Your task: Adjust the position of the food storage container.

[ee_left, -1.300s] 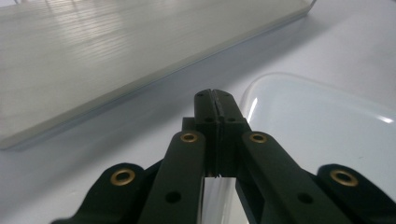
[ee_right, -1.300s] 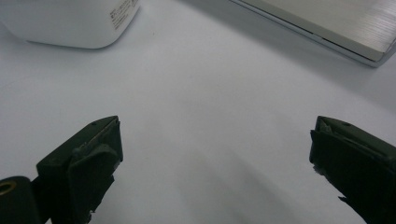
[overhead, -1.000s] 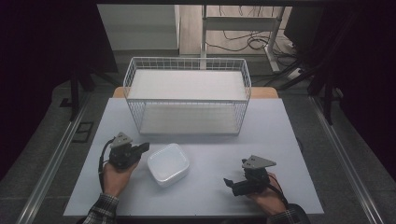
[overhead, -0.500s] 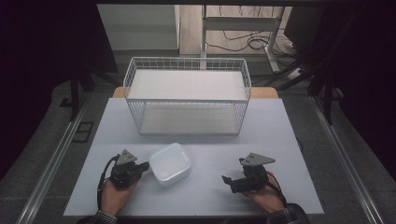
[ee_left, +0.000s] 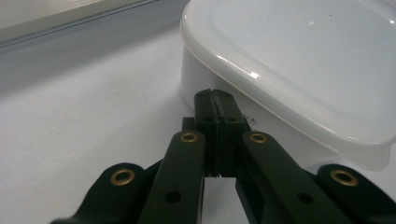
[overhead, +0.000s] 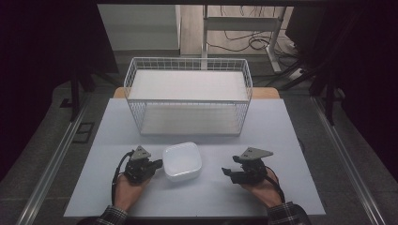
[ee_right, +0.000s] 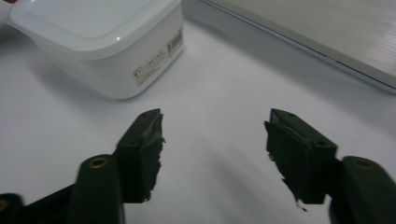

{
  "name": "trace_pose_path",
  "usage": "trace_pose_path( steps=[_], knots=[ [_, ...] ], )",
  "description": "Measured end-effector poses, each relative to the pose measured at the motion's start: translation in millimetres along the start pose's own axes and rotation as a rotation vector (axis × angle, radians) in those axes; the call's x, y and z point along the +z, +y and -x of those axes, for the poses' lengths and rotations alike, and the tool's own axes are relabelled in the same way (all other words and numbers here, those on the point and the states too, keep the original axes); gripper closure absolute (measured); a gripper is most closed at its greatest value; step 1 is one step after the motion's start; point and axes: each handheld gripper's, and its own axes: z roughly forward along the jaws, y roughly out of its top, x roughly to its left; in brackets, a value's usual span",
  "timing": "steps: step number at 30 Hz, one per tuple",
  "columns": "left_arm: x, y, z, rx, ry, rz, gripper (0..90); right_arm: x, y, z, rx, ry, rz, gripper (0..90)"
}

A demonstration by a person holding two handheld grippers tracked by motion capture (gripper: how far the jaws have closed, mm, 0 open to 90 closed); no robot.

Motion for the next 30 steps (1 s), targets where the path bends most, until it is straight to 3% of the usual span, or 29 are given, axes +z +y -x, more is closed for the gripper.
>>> trace_pose_path(
  steps=[1, 7, 19, 25, 28, 30],
  knots=[
    [2.4, 1.7, 1.8, 0.004, -0.011, 0.003, 89.9, 3.2, 2.1, 0.8, -0.005, 0.009, -0.011, 43.3],
    [8.9, 7.1, 6.9, 0.028, -0.029, 0.005, 89.9, 14.0, 10.2, 0.0, -0.026, 0.036, -0.030, 52.1],
    [23.2, 19.9, 16.0, 0.059, -0.052, 0.019, 90.0, 30.7, 22.4, -5.6, -0.059, 0.083, -0.051, 83.4],
    [24.5, 20.2, 17.6, 0.071, -0.066, 0.020, 89.9, 30.4, 20.3, -8.1, -0.069, 0.093, -0.066, 85.1],
    [22.7, 20.1, 16.8, 0.080, -0.051, 0.020, 88.8, 28.9, 20.2, -9.2, -0.079, 0.083, -0.065, 83.9],
    [17.3, 19.0, 13.5, 0.077, -0.035, 0.029, 85.0, 25.7, 19.6, -8.0, -0.083, 0.061, -0.052, 78.3]
  ],
)
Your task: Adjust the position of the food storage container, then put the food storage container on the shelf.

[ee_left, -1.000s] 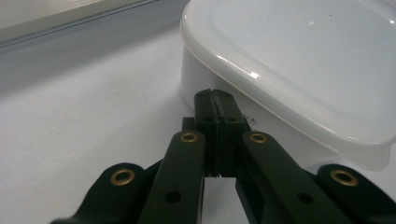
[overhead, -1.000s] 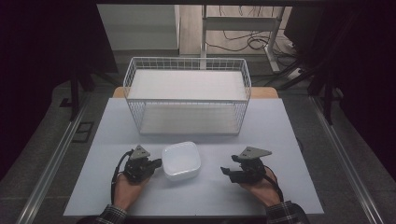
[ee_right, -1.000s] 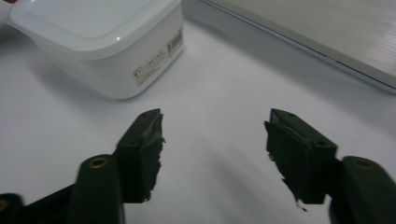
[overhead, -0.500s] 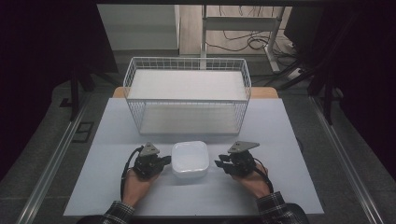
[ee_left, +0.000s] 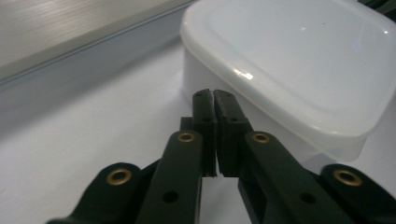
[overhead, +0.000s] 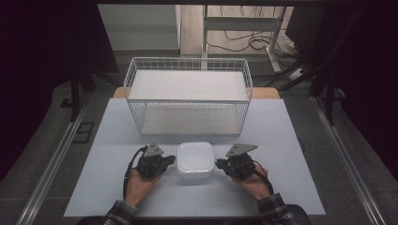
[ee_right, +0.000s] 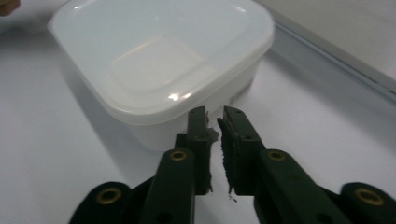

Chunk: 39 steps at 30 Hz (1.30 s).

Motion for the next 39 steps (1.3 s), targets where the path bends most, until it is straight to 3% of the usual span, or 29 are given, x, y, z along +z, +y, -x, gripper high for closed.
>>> trace_pose_path(
  steps=[2, 3, 4, 5, 6, 11, 17, 30, 35, 39],
  knots=[
    [-2.1, -0.6, -1.3, -0.006, 0.002, 0.005, 78.9, -1.1, -0.8, 1.1, 0.003, -0.008, 0.004, 75.2],
    [-5.6, -2.0, -3.3, -0.012, 0.012, 0.009, 74.3, -2.7, -3.1, 4.6, 0.015, -0.021, 0.012, 68.2],
    [-5.6, -2.0, -3.3, -0.012, 0.012, 0.009, 69.8, -2.7, -3.1, 4.6, 0.015, -0.021, 0.012, 68.2],
    [-8.6, -3.7, -5.5, -0.015, 0.021, 0.012, 65.7, -4.8, -5.3, 8.1, 0.027, -0.034, 0.017, 61.5],
    [-8.6, -3.7, -5.5, -0.015, 0.021, 0.012, 61.1, -4.8, -5.3, 8.1, 0.027, -0.034, 0.017, 61.5],
    [-12.3, -8.2, -8.0, -0.018, 0.025, 0.018, 39.3, -7.9, -9.6, 14.2, 0.045, -0.054, 0.034, 43.6],
    [-16.4, -11.4, -8.5, 0.004, 0.031, 0.038, 25.4, -11.7, -10.9, 17.5, 0.067, -0.053, 0.047, 34.5],
    [-25.7, -0.3, -4.4, -0.024, 0.001, 0.073, 19.3, -22.9, 2.4, 15.3, 0.130, -0.007, 0.079, 35.9],
    [-24.1, 9.7, 0.7, -0.019, -0.047, 0.053, 10.3, -24.2, 9.5, 14.6, 0.114, 0.011, 0.082, 33.6],
    [-21.2, 17.9, 4.6, 0.003, -0.056, 0.056, 13.8, -21.1, 17.2, 13.5, 0.103, 0.012, 0.085, 29.8]
  ],
)
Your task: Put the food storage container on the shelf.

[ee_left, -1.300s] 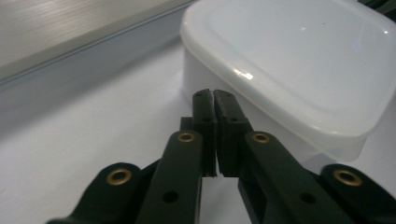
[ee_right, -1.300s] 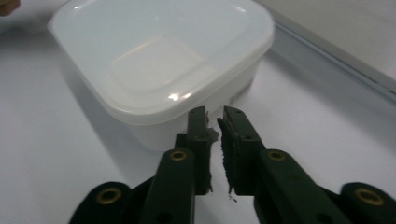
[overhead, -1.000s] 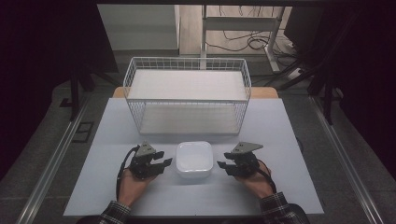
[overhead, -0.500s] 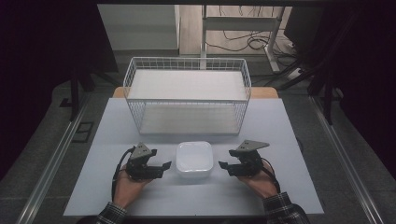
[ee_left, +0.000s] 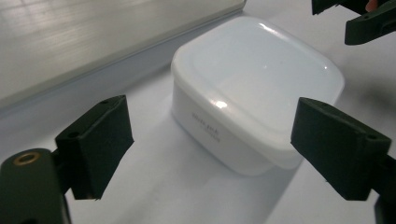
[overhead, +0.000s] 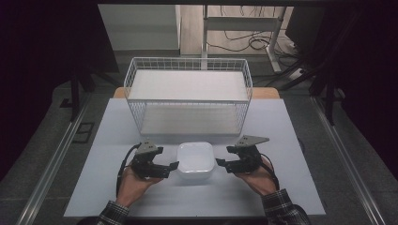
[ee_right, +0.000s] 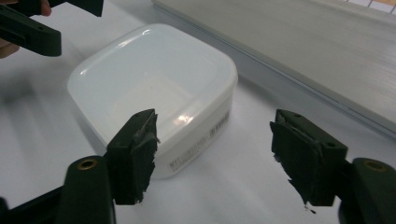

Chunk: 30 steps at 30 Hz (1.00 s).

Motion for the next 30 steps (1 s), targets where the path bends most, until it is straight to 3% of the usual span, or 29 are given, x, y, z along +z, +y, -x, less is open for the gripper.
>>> trace_pose_path(
  steps=[6, 10, 16, 20, 21, 24, 25, 27, 30],
  knots=[
    [4.9, 10.3, -0.6, 0.011, -0.011, 0.008, 22.0, 8.1, 10.1, -3.4, -0.010, 0.010, -0.011, 24.6],
    [18.0, 17.7, 0.3, 0.039, -0.006, -0.014, 26.4, 22.2, 19.2, -5.8, -0.027, 0.025, -0.027, 23.3],
    [28.4, 14.7, -2.9, 0.030, 0.004, -0.027, 25.6, 34.7, 21.9, -6.8, -0.036, 0.030, -0.038, 21.7],
    [32.6, 7.8, -4.5, 0.016, -0.032, -0.035, 21.6, 41.1, 16.5, -4.2, -0.018, 0.041, -0.072, 17.8],
    [34.2, 6.0, -5.1, 0.003, -0.069, -0.039, 20.7, 42.8, 13.7, -3.5, -0.006, 0.054, -0.081, 16.4],
    [34.0, 4.1, -3.7, -0.004, -0.097, -0.041, 20.9, 43.7, 11.6, -2.3, 0.028, 0.092, -0.091, 16.7],
    [33.6, 3.0, -3.0, -0.010, -0.118, -0.040, 22.3, 43.7, 11.0, -2.1, 0.036, 0.104, -0.093, 18.2],
    [32.0, 0.9, -0.7, -0.027, -0.118, -0.035, 25.4, 42.5, 9.5, -3.0, 0.059, 0.140, -0.102, 22.0],
    [28.5, -1.4, 0.8, -0.050, -0.130, -0.039, 29.0, 39.2, 8.3, -5.7, 0.071, 0.155, -0.119, 26.7]
  ],
)
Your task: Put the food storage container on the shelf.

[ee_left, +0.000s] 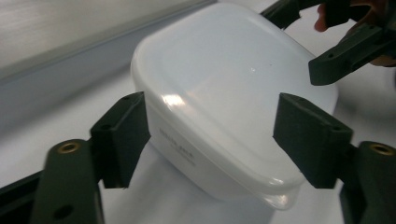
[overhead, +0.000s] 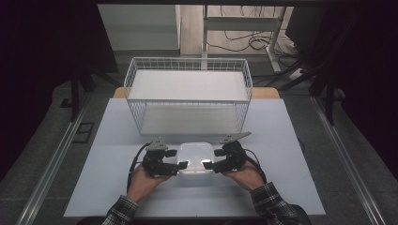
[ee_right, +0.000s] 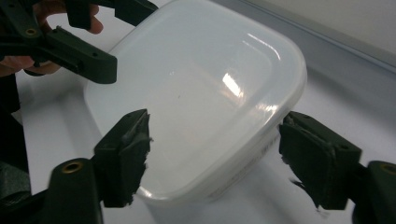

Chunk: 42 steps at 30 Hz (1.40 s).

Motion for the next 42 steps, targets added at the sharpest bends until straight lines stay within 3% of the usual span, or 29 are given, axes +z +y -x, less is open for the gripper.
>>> trace_pose_path(
  steps=[1, 2, 3, 6, 8, 9, 10, 13, 16, 19, 24, 32, 42],
  knots=[
    [0.0, 0.0, 0.0, 0.000, 0.000, 0.000, 30.1, 0.0, 0.0, 0.0, 0.000, 0.000, 0.000, 26.7],
    [-1.0, -1.4, -0.7, -0.047, -0.036, -0.013, 32.8, -3.3, -1.5, -2.5, 0.005, -0.007, 0.000, 31.6],
    [-1.8, -3.2, -0.2, -0.066, -0.041, -0.013, 33.8, -5.0, -2.1, -4.0, 0.004, -0.012, -0.003, 34.5],
    [-3.6, -4.2, 2.7, -0.079, -0.041, -0.021, 37.3, -9.7, -2.4, -7.2, 0.000, -0.029, -0.003, 41.1],
    [-11.2, -4.1, 9.5, -0.074, -0.010, -0.026, 44.8, -15.5, -3.9, -9.6, 0.024, -0.041, 0.003, 50.9],
    [-11.2, -4.1, 9.5, -0.074, -0.010, -0.026, 50.1, -15.5, -3.9, -9.6, 0.024, -0.041, 0.003, 50.9],
    [-15.8, -5.0, 10.6, -0.088, -0.003, -0.012, 55.2, -19.4, -6.2, -8.5, 0.062, -0.032, 0.021, 56.8],
    [-18.6, -6.6, 10.0, -0.107, -0.011, 0.007, 63.2, -22.9, -8.2, -8.7, 0.096, -0.036, 0.052, 62.8],
    [-20.1, -6.9, 10.0, -0.135, -0.010, 0.036, 66.6, -24.4, -8.1, -10.1, 0.103, -0.054, 0.069, 65.6],
    [-19.8, -8.2, 10.2, -0.148, 0.003, 0.066, 78.7, -29.4, -8.9, -8.8, 0.133, -0.090, 0.129, 77.1],
    [-18.4, -7.4, 9.8, -0.156, 0.016, 0.101, 79.4, -30.3, -9.8, -8.5, 0.129, -0.108, 0.154, 77.4],
    [-26.6, 2.7, 6.3, -0.129, 0.055, 0.130, 79.3, -30.9, 0.6, -11.3, 0.102, -0.107, 0.186, 77.8],
    [-27.7, 25.7, -14.4, -0.107, 0.099, 0.147, 79.1, -24.5, 23.7, -1.5, 0.083, -0.127, 0.217, 77.8]
  ],
)
